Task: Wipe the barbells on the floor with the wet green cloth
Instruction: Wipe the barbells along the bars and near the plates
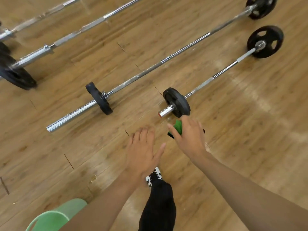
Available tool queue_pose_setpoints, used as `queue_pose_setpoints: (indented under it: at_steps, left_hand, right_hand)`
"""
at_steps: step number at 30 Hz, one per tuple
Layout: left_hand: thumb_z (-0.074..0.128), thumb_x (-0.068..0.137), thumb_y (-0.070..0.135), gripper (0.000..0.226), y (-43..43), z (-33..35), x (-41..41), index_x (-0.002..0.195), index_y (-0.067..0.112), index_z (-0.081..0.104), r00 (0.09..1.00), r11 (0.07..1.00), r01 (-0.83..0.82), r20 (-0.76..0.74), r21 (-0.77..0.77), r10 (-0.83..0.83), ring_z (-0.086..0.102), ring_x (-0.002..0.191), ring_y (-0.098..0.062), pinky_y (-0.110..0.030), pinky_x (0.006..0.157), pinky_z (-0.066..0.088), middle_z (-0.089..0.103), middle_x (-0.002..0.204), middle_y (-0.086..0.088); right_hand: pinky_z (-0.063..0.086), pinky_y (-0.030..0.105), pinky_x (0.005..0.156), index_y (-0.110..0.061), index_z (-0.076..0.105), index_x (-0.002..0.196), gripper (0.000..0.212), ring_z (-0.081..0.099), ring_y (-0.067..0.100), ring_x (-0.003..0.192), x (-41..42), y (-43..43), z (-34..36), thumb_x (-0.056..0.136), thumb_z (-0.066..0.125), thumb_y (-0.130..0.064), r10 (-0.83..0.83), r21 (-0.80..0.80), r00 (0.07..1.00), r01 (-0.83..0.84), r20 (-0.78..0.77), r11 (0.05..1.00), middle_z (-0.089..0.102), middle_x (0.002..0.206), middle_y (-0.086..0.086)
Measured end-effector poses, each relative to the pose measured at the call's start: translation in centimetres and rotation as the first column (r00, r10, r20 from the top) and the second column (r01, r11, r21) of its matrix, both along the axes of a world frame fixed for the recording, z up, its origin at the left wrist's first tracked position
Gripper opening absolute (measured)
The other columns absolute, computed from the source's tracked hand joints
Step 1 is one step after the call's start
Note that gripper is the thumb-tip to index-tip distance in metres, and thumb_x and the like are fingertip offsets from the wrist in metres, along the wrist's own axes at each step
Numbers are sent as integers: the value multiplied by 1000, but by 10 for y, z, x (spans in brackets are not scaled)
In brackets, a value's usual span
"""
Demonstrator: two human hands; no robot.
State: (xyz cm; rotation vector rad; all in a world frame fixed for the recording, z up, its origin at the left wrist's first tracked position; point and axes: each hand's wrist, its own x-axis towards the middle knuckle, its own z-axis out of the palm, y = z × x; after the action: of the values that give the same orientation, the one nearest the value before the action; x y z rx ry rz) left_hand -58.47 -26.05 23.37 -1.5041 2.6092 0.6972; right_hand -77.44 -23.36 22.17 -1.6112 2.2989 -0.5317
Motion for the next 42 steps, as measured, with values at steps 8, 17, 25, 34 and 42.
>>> queue_pose_setpoints:
  at_steps: [8,17,25,34,42]
  left_hand:
    - [17,107,63,75,-102,-71,-71,152,10,45,999,996,-19,-28,-93,17,50,133,-33,-48,106,39,50,154,-12]
    - [15,106,65,82,-111,-194,-111,155,7,43,987,980,-153,26,-125,157,47,136,-36,-50,107,35,48,156,-15]
    - [13,105,66,87,-116,-303,-105,157,3,39,990,983,-138,13,-122,141,42,146,-38,-54,110,37,42,160,-17]
    - [9,104,68,89,-140,-356,-102,164,3,18,992,968,71,-83,-242,-94,16,160,-29,-55,120,33,16,173,-13]
    - [17,111,54,75,-127,-405,-119,166,5,4,979,983,46,-190,-179,-80,1,162,-21,-41,128,8,1,175,-7]
  right_hand:
    - [38,37,78,-13,55,90,49,50,22,81,-65,-98,-88,100,48,-61,109,-91,993,-113,-43,990,56,85,0]
    - [28,30,76,-20,50,92,46,47,16,80,-86,-109,-224,100,45,-65,93,-92,966,-73,243,993,49,86,-9]
    - [26,29,82,-13,47,115,27,45,18,94,-85,-122,-332,96,53,-31,216,-282,945,-143,247,949,49,103,-1]
    - [33,37,112,-4,57,138,42,54,27,123,-83,-138,-390,100,55,-23,242,-332,967,-203,79,921,61,129,10]
    - [39,30,115,3,56,137,48,53,28,132,-113,-130,-313,89,50,-2,442,-393,896,-387,54,834,60,136,15]
